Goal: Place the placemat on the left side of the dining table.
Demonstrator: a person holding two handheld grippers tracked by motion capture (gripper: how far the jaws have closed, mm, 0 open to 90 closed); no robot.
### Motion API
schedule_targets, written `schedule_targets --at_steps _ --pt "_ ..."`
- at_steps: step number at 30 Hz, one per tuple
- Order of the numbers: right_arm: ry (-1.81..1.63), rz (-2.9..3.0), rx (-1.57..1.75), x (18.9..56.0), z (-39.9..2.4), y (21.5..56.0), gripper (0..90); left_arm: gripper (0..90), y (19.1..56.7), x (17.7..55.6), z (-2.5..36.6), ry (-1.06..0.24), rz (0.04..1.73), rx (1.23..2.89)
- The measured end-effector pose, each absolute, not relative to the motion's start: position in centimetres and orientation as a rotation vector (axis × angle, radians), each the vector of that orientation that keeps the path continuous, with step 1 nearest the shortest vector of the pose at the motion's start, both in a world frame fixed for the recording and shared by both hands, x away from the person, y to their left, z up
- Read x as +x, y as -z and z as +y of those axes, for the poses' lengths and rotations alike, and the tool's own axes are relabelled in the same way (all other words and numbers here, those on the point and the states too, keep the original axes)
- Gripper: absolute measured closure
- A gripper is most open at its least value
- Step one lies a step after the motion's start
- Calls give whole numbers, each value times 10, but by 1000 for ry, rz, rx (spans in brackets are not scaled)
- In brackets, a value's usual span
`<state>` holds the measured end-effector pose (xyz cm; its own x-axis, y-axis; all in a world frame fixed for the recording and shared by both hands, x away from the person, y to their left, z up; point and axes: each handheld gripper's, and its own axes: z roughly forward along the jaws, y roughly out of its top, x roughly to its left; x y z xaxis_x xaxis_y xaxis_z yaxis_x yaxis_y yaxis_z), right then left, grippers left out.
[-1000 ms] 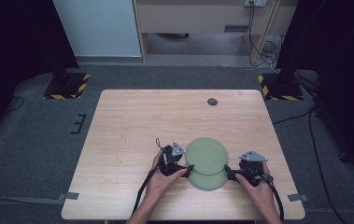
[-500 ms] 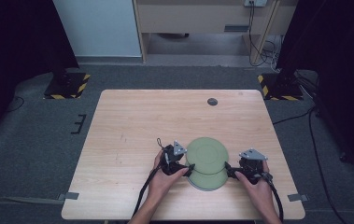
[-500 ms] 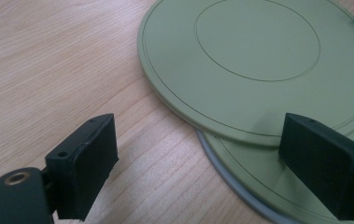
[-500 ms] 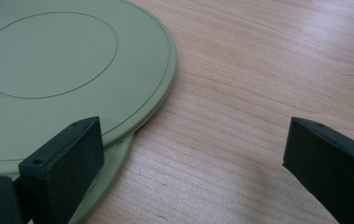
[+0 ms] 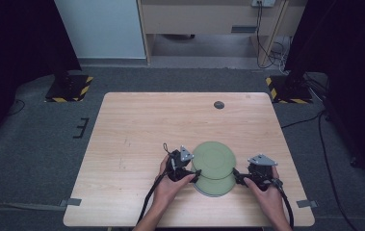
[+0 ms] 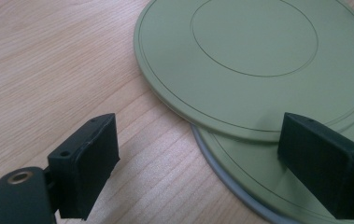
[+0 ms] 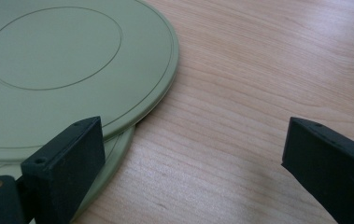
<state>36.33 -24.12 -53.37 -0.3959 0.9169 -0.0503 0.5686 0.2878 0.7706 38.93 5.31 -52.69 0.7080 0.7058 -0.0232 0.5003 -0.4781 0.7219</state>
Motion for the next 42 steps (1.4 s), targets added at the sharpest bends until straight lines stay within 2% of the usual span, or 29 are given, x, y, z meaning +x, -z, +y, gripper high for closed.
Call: schedule_targets --at_steps 9,19,26,37,42 --pt "-931 2043 1325 366 -238 535 44 148 517 394 55 -372 905 2139" --pt "-936 2044 1326 367 -238 535 48 142 511 426 42 -236 951 2174" --pt "-935 2043 1325 367 -238 535 49 126 511 440 29 -247 957 2215" --pt "-934 2046 1320 366 -238 535 53 105 521 452 21 -122 1006 2218" --pt "-933 2045 1319 366 -238 535 55 106 522 452 20 -118 1006 2206"
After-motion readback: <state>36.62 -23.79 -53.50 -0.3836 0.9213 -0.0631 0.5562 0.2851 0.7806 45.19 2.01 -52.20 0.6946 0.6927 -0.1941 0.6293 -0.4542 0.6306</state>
